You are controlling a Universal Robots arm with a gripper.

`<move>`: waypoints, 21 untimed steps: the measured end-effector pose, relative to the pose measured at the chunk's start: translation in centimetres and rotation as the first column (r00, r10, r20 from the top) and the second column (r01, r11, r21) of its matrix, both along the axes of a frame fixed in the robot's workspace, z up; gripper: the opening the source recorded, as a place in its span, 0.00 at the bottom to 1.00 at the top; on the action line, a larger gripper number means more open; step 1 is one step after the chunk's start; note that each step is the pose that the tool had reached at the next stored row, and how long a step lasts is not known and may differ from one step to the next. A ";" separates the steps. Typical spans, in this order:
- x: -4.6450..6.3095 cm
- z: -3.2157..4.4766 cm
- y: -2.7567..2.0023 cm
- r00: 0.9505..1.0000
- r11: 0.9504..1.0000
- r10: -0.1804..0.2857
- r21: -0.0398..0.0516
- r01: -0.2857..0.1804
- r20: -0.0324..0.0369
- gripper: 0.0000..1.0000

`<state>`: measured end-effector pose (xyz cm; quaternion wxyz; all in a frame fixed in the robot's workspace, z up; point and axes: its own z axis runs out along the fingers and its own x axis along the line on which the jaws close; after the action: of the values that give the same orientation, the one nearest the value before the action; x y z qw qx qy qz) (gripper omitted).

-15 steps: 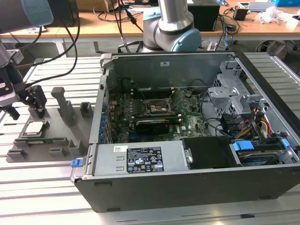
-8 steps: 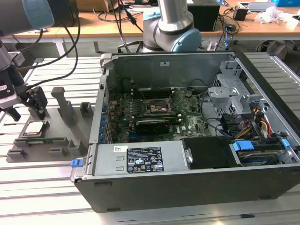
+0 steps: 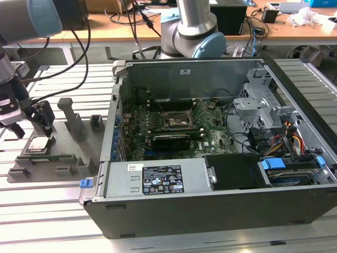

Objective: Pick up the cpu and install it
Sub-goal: 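Pick up the cpu and move it towards the insertion slot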

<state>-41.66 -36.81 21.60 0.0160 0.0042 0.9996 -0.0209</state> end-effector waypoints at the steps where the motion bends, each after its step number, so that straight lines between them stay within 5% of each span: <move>1: 0.0 -0.16 0.00 1.000 1.000 0.000 0.000 0.000 0.000 0.78; 21: -0.1 -2.37 -0.50 1.000 1.000 0.000 -0.004 0.000 0.000 0.78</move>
<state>-41.73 -37.31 19.23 0.0160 0.0042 0.9996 -0.0227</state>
